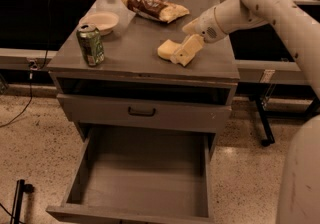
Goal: Pick sponge from middle drawer and place on counter
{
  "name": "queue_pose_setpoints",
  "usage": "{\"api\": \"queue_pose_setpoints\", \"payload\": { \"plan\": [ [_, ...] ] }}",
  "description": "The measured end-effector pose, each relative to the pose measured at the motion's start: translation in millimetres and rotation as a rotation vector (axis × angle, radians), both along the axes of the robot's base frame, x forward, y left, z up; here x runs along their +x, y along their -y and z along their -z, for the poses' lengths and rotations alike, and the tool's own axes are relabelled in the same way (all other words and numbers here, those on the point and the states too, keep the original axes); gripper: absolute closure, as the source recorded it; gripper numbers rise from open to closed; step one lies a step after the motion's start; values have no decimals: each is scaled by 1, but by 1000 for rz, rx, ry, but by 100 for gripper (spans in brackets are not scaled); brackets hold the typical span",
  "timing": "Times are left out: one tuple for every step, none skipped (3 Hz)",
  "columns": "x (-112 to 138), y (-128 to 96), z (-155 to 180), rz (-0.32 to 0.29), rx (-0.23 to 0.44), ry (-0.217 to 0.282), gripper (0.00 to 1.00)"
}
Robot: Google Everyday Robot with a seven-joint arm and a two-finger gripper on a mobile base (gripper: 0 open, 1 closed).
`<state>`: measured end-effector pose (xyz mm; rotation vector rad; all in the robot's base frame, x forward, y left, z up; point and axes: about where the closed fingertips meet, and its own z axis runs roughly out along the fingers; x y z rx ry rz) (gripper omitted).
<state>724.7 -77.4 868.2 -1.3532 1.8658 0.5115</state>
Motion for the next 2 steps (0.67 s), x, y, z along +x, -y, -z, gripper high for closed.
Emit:
{"api": "queue_pose_setpoints", "payload": {
  "plan": [
    [-23, -3, -36, -31, -70, 91, 0],
    [-29, -5, -47, -36, -81, 110, 0]
  ]
}}
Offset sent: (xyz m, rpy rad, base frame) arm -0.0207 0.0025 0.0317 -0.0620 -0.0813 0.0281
